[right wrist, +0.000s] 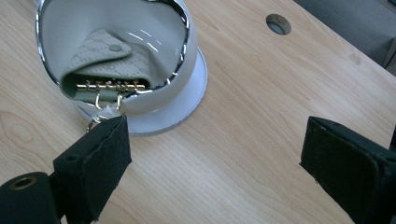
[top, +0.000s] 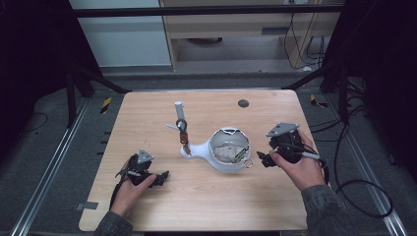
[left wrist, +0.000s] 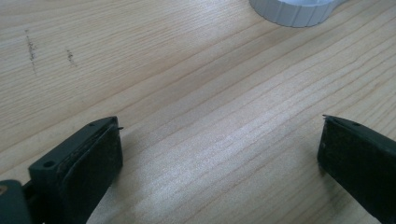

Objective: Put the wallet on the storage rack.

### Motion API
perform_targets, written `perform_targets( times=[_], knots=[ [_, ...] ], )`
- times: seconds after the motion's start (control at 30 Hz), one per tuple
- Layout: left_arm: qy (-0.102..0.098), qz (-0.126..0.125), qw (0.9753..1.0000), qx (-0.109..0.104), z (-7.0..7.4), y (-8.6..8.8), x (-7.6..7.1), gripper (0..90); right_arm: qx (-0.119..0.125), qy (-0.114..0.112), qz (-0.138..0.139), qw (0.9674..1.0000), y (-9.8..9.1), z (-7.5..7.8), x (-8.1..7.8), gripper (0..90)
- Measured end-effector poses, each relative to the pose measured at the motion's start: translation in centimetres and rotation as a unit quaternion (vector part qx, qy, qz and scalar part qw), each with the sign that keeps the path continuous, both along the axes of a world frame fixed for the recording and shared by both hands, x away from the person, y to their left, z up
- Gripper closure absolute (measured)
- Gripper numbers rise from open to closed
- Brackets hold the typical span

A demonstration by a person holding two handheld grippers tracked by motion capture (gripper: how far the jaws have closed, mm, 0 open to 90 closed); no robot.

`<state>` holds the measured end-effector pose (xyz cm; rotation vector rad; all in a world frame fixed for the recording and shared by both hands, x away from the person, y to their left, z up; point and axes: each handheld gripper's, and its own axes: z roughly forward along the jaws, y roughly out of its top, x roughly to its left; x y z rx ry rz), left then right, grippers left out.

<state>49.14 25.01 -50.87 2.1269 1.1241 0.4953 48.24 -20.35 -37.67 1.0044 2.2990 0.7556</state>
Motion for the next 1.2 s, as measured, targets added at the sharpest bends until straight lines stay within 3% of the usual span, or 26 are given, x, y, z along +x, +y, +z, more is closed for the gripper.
perform_targets(
  times=[0.1,0.33,0.4,0.73,0.83,1.2],
  knots=[
    [0.0,0.0,1.0,0.0,0.0,0.0,0.0,0.0,0.002,-0.003,-0.007,1.0,-0.4,-0.3,-0.1,8.4],
    [0.0,0.0,1.0,0.0,0.0,0.0,0.0,0.0,0.041,-0.009,-0.041,0.9983,-2.5,-1.8,-0.5,8.6],
    [0.0,0.0,1.0,0.0,0.0,0.0,0.0,0.0,0.06,-0.002,-0.056,0.9966,-3.2,-2.5,-0.6,8.8],
    [0.0,0.0,1.0,0.0,0.0,0.0,0.0,0.0,0.081,0.017,-0.081,0.9933,-4.9,-4.5,-0.7,8.9],
    [0.0,0.0,1.0,0.0,0.0,0.0,0.0,0.0,0.099,0.024,-0.085,0.9911,-5.4,-5.1,-0.6,8.9],
    [0.0,0.0,1.0,0.0,0.0,0.0,0.0,0.0,0.104,0.05,-0.101,0.9883,-6.3,-8.1,-0.2,8.8]
  ],
)
